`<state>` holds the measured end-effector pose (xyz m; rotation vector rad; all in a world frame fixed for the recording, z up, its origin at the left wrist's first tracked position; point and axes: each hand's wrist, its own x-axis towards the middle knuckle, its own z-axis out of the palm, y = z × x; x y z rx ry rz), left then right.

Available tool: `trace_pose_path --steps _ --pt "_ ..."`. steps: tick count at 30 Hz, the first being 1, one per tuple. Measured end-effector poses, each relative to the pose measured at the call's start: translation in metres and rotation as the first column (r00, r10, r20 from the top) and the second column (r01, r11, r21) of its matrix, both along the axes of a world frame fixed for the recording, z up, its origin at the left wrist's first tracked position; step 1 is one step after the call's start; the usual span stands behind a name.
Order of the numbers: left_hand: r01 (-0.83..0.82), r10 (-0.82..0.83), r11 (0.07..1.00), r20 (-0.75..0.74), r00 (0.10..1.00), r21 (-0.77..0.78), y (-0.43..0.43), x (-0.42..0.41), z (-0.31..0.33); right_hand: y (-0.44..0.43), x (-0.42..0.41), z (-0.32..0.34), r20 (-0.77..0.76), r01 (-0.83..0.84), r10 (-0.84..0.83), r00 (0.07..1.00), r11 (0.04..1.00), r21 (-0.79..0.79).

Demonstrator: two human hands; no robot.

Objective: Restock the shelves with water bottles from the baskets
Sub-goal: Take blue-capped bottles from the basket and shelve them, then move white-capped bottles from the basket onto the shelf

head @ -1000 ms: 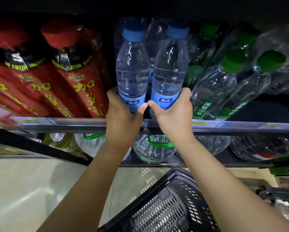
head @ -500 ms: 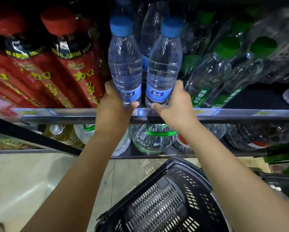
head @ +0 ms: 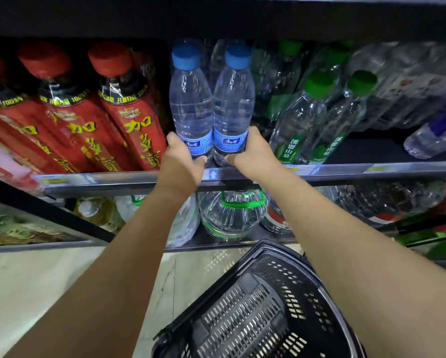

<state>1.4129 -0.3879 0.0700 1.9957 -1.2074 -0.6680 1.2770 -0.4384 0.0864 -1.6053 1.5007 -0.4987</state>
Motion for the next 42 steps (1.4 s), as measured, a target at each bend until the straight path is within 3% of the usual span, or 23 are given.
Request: trace_pose_path --steps 6,9,12,16,21,29,35,42 --pt "-0.044 0.047 0.999 0.112 0.993 -0.033 0.076 -0.043 0.032 0.086 -0.023 0.015 0.149 0.263 -0.254 0.956 0.964 -0.04" --pt "0.094 -0.088 0.996 0.253 0.963 -0.009 0.131 -0.072 0.032 0.156 -0.06 0.006 0.012 0.246 -0.245 0.969 0.969 -0.027" --pt "0.187 -0.216 0.976 0.399 0.891 0.111 0.178 -0.098 0.017 0.215 -0.111 -0.006 -0.206 0.167 -0.175 0.963 0.984 -0.055" --pt "0.289 -0.425 0.9 0.509 0.748 0.326 0.228 -0.142 -0.001 0.275 -0.18 -0.021 -0.547 0.026 -0.027 0.837 1.0 -0.01" --pt "0.374 -0.622 0.771 0.484 0.615 0.515 0.282 -0.215 -0.025 0.339 -0.279 -0.051 -0.702 -0.009 0.064 0.709 0.997 0.082" --pt "0.41 -0.797 0.555 0.322 0.512 0.723 0.34 -0.359 -0.058 0.401 -0.431 -0.063 -0.686 0.112 0.076 0.724 0.968 0.226" --pt "0.416 -0.819 0.495 0.248 0.518 0.763 0.364 -0.467 -0.041 0.427 -0.512 -0.052 -0.669 0.214 0.004 0.744 0.946 0.243" --pt "0.459 -0.847 0.462 0.225 0.481 0.759 0.364 -0.5 -0.05 0.441 -0.548 -0.063 -0.644 0.294 -0.055 0.763 0.917 0.27"
